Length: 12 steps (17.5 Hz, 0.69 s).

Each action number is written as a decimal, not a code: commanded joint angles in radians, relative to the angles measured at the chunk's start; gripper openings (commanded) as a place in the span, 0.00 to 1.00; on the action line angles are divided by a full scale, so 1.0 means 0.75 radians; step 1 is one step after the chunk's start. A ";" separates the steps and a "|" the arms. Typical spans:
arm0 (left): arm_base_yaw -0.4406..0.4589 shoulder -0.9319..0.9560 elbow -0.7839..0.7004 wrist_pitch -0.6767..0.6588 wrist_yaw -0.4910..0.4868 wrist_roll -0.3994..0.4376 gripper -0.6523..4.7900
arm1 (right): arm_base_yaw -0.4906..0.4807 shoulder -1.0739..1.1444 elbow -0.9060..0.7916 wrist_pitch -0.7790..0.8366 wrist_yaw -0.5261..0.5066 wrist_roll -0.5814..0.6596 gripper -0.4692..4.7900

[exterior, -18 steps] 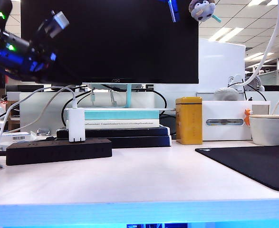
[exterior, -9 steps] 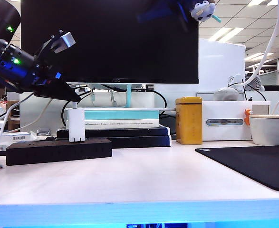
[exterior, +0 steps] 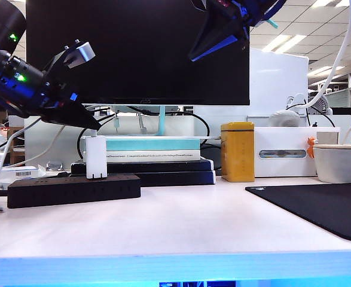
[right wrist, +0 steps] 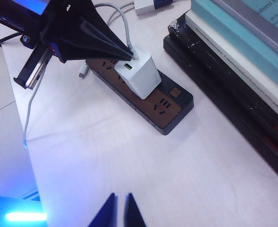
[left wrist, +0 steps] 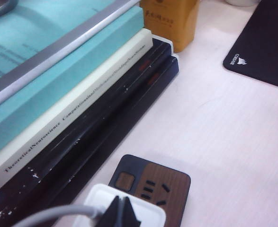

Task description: Plug the white charger into the left socket.

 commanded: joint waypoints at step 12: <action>-0.069 -0.002 0.003 -0.080 -0.084 0.016 0.11 | 0.003 -0.013 0.009 -0.013 -0.048 -0.008 0.16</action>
